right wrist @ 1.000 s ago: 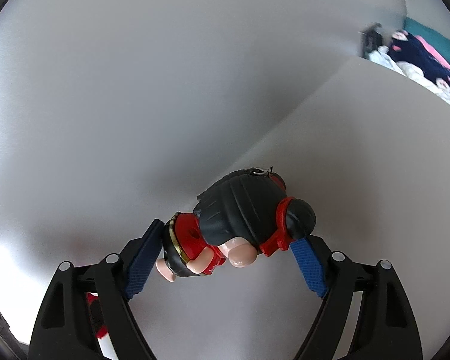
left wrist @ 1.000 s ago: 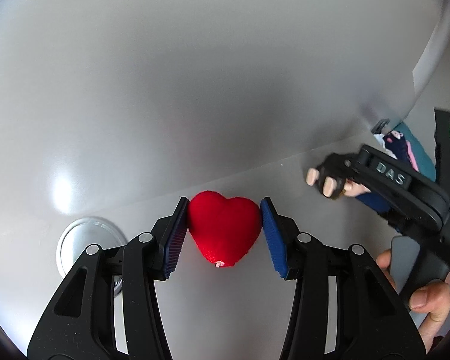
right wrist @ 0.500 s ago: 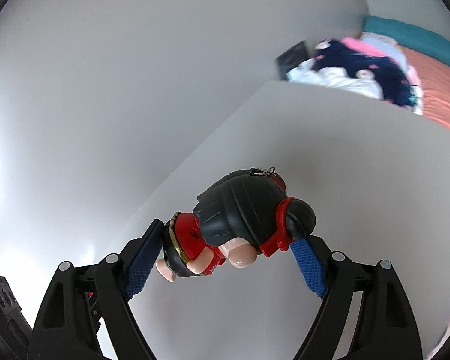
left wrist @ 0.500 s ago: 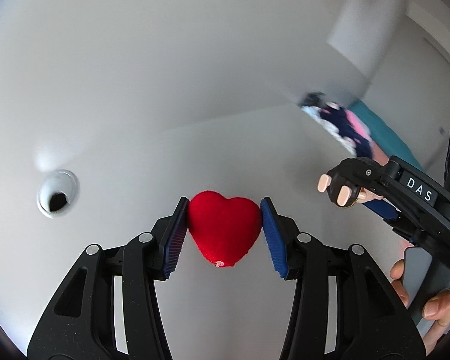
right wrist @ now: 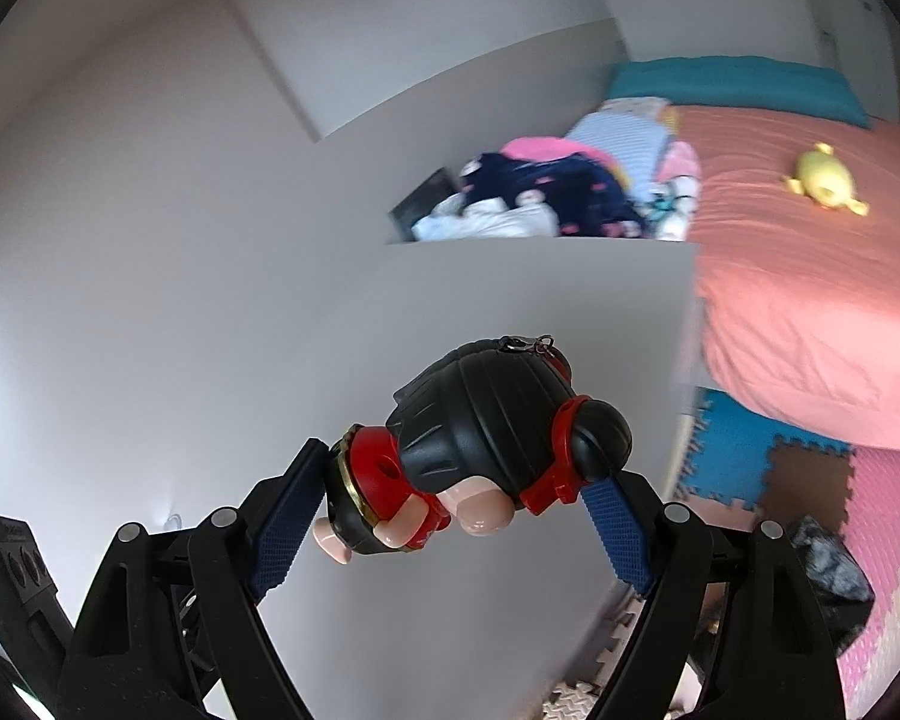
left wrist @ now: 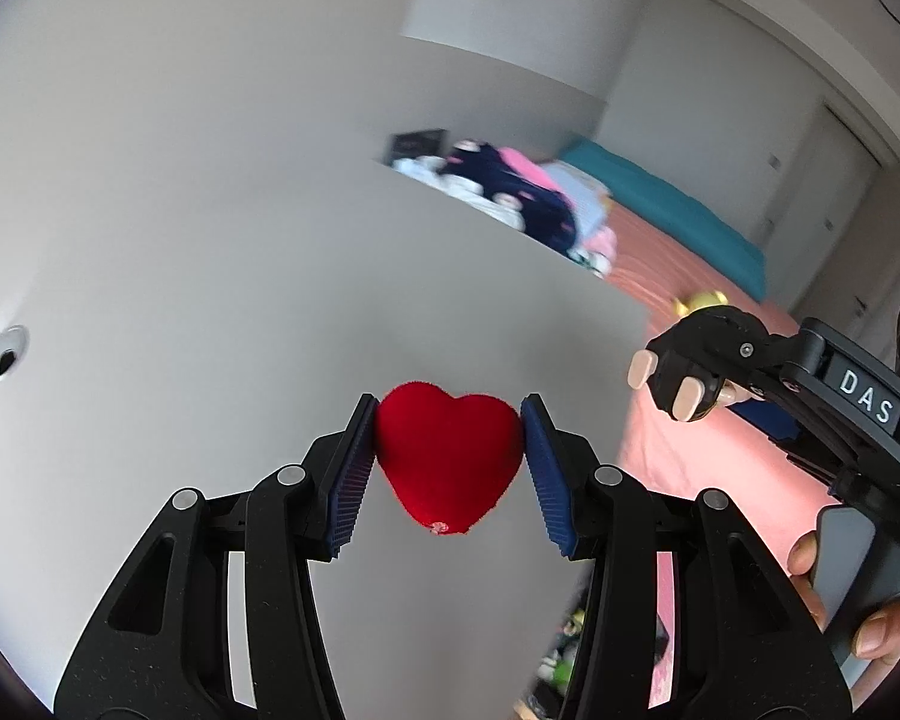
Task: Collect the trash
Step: 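Carry the heart and doll figure over the trash bag and release both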
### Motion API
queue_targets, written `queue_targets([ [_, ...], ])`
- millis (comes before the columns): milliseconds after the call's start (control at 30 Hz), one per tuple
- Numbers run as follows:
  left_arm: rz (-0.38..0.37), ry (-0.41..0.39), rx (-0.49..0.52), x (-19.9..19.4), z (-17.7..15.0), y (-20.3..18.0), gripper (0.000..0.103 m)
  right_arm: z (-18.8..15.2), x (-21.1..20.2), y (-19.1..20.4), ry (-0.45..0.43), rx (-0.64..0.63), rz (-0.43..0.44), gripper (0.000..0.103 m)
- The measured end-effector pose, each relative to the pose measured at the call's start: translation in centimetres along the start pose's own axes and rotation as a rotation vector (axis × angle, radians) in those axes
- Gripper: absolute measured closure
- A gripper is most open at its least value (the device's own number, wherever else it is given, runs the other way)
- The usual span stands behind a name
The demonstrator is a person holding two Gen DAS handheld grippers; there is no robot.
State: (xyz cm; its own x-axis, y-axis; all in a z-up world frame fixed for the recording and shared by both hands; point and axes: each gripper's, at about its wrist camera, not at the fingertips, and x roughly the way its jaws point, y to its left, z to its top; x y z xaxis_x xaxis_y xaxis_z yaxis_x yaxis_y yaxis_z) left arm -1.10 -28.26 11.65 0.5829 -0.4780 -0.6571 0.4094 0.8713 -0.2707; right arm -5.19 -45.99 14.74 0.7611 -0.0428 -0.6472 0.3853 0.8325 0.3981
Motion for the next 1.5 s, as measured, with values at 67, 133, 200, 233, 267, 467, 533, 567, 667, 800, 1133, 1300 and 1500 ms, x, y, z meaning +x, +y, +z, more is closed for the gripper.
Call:
queue_targets([
  [67, -0.024, 0.009, 0.034, -0.1, -1.0, -2.1, 0.055, -0.5, -1.8, -2.2, -0.022, 0.022, -0.016, 0.02],
  [133, -0.047, 0.022, 0.064, 0.0, -1.9, -4.1, 0.055, -1.1, -3.5, -4.0, -0.037, 0.039, -0.029, 0.02],
  [200, -0.073, 0.032, 0.101, 0.2, -2.9, -6.5, 0.055, -1.6, -5.0, -6.2, -0.056, 0.059, -0.048, 0.02],
  [233, -0.082, 0.038, 0.114, 0.4, -3.2, -7.4, 0.055, -1.9, -5.6, -7.2, -0.064, 0.069, -0.057, 0.02],
  [267, -0.095, 0.045, 0.13, 0.4, -3.7, -8.4, 0.055, -2.2, -6.1, -8.1, -0.069, 0.078, -0.066, 0.02],
  [467, -0.169, 0.086, 0.21, 1.1, -6.3, -13.4, 0.055, -4.7, -10.4, -13.3, -0.102, 0.135, -0.14, 0.02],
  [533, -0.19, 0.1, 0.243, 1.2, -7.3, -15.1, 0.055, -5.4, -11.6, -15.0, -0.115, 0.159, -0.164, 0.02],
  [567, -0.198, 0.108, 0.256, 1.2, -7.8, -15.9, 0.055, -5.8, -12.2, -15.7, -0.12, 0.167, -0.172, 0.02],
  [667, -0.233, 0.134, 0.296, 1.0, -9.8, -18.2, 0.055, -7.0, -14.2, -17.9, -0.144, 0.186, -0.216, 0.02],
  [800, -0.273, 0.17, 0.345, 1.5, -12.1, -21.0, 0.055, -8.9, -16.6, -20.6, -0.159, 0.202, -0.279, 0.02],
  [1133, -0.332, 0.267, 0.467, 2.3, -17.6, -26.3, 0.055, -13.2, -21.2, -26.1, -0.17, 0.243, -0.401, 0.02],
  [1300, -0.344, 0.316, 0.524, 3.0, -20.0, -28.4, 0.055, -14.5, -21.0, -28.2, -0.137, 0.277, -0.436, 0.02],
  [1500, -0.335, 0.386, 0.579, 4.6, -22.2, -30.0, 0.051, -15.1, -19.2, -30.0, -0.055, 0.288, -0.467, 0.02],
])
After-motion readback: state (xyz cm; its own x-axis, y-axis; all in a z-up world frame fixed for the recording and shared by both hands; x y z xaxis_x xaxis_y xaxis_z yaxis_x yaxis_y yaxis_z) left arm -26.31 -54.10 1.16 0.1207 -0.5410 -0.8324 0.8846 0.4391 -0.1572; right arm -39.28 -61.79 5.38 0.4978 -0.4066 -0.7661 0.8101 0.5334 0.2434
